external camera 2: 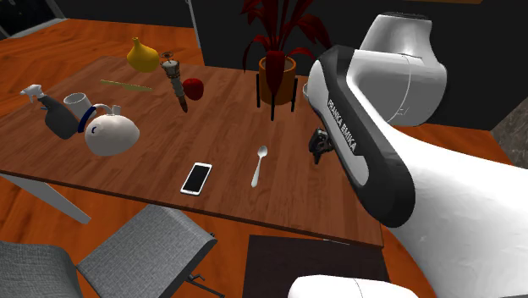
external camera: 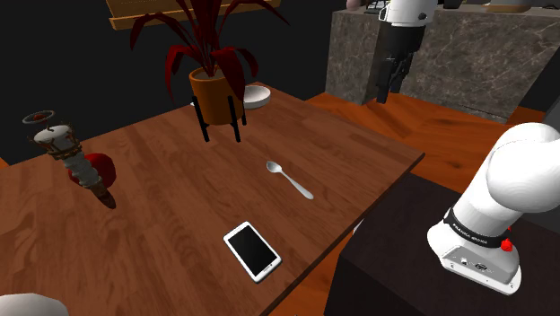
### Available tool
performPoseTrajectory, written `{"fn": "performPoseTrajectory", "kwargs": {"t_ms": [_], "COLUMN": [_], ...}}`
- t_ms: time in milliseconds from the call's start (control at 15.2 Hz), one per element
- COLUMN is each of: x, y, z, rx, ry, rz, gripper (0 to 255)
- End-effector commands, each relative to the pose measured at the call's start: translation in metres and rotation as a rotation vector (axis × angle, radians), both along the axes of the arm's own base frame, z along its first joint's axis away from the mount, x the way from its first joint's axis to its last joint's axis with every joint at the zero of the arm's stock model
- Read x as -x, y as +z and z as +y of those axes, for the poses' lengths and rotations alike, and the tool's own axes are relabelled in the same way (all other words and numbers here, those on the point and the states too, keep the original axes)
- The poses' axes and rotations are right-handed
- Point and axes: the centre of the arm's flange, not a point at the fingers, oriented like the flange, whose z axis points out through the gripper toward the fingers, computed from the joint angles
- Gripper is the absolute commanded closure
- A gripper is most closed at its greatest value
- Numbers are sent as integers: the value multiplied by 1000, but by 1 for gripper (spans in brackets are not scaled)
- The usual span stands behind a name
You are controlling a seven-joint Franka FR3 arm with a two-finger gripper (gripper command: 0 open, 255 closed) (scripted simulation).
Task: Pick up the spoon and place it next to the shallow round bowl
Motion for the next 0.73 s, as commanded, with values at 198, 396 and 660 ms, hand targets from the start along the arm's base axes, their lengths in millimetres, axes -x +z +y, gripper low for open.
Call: {"fn": "performPoseTrajectory", "kwargs": {"t_ms": [198,396,660], "x": [-11,-24,-41], "y": [-21,-42,-72], "z": [35,68,112], "rx": [28,56,94], "ry": [-13,-25,-42], "rz": [-20,-40,-67], "gripper": [0,0,0]}}
